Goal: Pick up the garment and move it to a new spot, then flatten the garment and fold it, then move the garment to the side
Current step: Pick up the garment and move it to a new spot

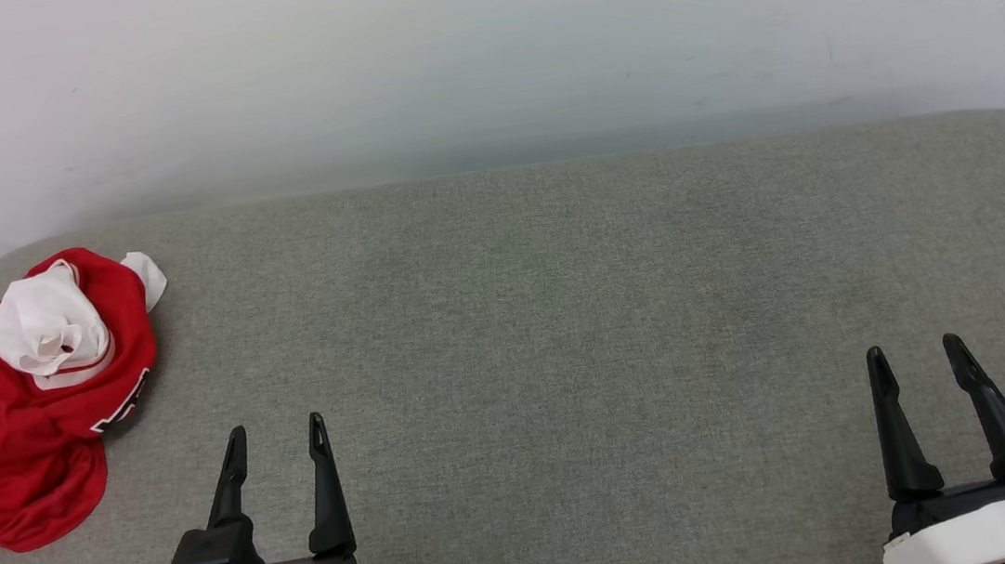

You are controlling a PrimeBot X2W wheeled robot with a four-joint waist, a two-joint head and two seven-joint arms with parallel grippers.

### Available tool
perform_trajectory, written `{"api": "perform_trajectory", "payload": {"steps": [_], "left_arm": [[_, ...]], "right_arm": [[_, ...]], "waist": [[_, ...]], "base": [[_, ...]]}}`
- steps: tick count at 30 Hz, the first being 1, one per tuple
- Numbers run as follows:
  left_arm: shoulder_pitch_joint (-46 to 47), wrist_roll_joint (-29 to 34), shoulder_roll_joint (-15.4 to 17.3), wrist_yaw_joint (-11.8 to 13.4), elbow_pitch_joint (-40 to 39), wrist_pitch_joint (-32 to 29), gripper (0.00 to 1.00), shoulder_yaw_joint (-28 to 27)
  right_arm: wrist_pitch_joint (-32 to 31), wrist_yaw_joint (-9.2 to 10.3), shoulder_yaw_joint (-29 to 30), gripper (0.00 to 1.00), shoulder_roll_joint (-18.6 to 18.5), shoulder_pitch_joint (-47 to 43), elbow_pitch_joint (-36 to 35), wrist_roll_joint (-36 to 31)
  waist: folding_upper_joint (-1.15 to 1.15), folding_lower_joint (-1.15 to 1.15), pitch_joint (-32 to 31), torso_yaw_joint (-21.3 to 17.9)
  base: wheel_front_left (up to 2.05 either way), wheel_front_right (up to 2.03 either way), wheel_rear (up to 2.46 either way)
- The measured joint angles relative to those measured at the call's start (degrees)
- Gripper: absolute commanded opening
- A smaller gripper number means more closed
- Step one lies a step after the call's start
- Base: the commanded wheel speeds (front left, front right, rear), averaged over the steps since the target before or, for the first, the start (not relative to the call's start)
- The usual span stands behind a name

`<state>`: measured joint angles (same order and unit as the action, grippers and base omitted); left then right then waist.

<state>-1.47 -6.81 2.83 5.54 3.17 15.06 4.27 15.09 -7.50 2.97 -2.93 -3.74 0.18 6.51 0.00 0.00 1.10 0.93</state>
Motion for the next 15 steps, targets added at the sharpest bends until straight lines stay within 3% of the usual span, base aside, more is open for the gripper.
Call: {"api": "perform_trajectory", "payload": {"steps": [8,15], "left_arm": [[0.2,0.0,0.0,-0.1,0.2,0.0,1.0,0.0],[0.5,-0.4,0.0,-0.1,0.4,0.0,1.0,-0.4]], "right_arm": [[0.0,0.01,0.2,1.0,0.0,-0.3,0.0,0.2],[0.0,0.0,0.0,1.0,0.0,-1.0,-0.2,0.0]], "waist": [[0.0,0.0,0.1,1.2],[0.0,0.0,0.3,4.7]], "base": [[0.0,0.0,0.0],[0.0,0.0,0.0]]}}
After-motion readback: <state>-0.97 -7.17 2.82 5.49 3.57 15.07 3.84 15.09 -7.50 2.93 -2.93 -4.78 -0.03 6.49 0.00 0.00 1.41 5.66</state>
